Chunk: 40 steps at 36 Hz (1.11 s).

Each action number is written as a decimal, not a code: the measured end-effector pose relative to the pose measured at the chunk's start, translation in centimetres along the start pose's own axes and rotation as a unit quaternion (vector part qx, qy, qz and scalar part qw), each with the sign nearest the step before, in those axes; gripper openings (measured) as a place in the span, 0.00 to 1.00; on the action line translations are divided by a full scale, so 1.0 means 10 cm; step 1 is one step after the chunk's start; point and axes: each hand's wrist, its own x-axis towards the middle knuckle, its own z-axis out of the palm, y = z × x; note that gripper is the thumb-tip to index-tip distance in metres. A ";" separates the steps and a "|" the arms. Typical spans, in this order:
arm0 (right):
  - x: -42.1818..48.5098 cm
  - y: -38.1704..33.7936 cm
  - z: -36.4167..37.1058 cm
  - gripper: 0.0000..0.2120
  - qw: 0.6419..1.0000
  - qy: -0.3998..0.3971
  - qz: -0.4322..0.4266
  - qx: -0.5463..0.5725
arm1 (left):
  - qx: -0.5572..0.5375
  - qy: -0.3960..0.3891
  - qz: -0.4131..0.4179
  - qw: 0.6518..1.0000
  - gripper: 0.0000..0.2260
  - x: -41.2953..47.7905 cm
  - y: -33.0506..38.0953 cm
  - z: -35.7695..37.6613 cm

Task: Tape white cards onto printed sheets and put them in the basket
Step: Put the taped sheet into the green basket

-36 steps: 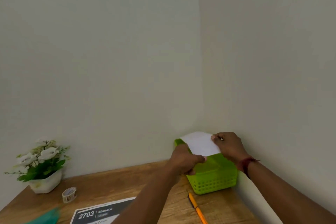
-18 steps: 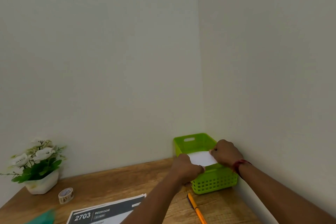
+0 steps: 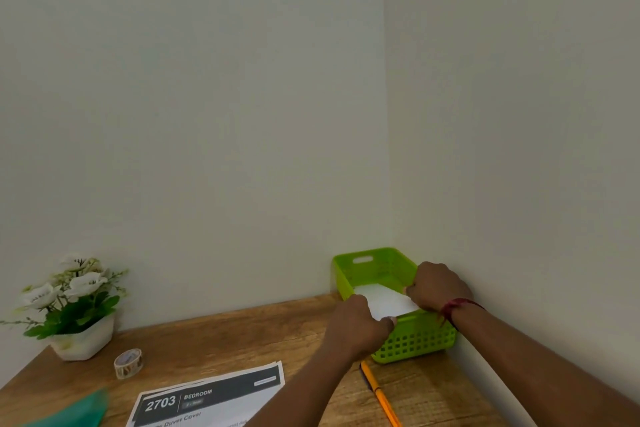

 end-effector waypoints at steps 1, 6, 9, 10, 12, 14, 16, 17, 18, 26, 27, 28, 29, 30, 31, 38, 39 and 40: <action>-0.01 0.00 0.00 0.16 1.000 0.003 0.001 -0.003 | -0.002 -0.002 -0.001 1.000 0.20 0.01 -0.01 0.01; -0.06 0.01 -0.02 0.12 0.998 0.052 -0.007 -0.041 | -0.011 -0.009 0.010 1.000 0.30 0.00 -0.02 -0.01; -0.12 -0.01 -0.05 0.11 0.991 0.104 -0.035 -0.074 | -0.009 -0.002 0.036 0.999 0.32 -0.06 -0.06 -0.06; -0.14 -0.03 -0.06 0.11 0.989 0.118 -0.048 -0.071 | -0.014 0.005 0.046 0.999 0.32 -0.07 -0.09 -0.07; -0.21 -0.10 -0.08 0.14 0.987 0.135 -0.073 -0.055 | -0.019 0.015 0.054 0.998 0.30 -0.10 -0.15 -0.12; -0.30 -0.21 -0.09 0.16 0.982 0.146 -0.107 -0.046 | -0.019 0.026 0.062 0.998 0.26 -0.15 -0.21 -0.18; -0.43 -0.34 -0.09 0.16 0.976 0.160 -0.142 -0.029 | -0.008 0.041 0.076 0.996 0.24 -0.21 -0.28 -0.26; -0.51 -0.40 -0.08 0.15 0.973 0.169 -0.159 -0.014 | 0.001 0.047 0.075 0.996 0.24 -0.24 -0.34 -0.29; -0.58 -0.47 -0.06 0.15 0.968 0.176 -0.176 0.005 | 0.010 0.052 0.078 0.996 0.25 -0.28 -0.40 -0.32; -1.27 -0.97 0.24 0.11 0.924 0.178 -0.314 0.123 | 0.096 0.078 0.116 0.986 0.28 -0.84 -0.94 -0.61; -1.35 -1.02 0.30 0.11 0.918 0.174 -0.332 0.129 | 0.100 0.078 0.124 0.984 0.27 -0.93 -1.01 -0.65; -1.42 -1.08 0.37 0.12 0.913 0.166 -0.348 0.132 | 0.105 0.077 0.127 0.983 0.25 -1.03 -1.08 -0.70; -1.48 -1.14 0.43 0.13 0.910 0.154 -0.362 0.132 | 0.108 0.079 0.126 0.983 0.23 -1.11 -1.17 -0.75; -1.52 -1.19 0.50 0.14 0.906 0.142 -0.377 0.132 | 0.113 0.080 0.119 0.983 0.21 -1.17 -1.26 -0.80; -1.56 -1.25 0.58 0.13 0.900 0.132 -0.392 0.136 | 0.119 0.079 0.108 0.984 0.20 -1.24 -1.36 -0.86; -1.62 -1.40 1.02 0.11 0.899 0.067 -0.417 0.113 | 0.148 0.036 0.052 0.987 0.17 -1.52 -1.95 -1.24; -1.61 -1.41 1.05 0.12 0.901 0.058 -0.417 0.109 | 0.146 0.025 0.045 0.988 0.18 -1.52 -2.03 -1.29; -1.58 -1.40 1.09 0.13 0.903 0.050 -0.414 0.105 | 0.145 0.014 0.037 0.989 0.19 -1.51 -2.12 -1.33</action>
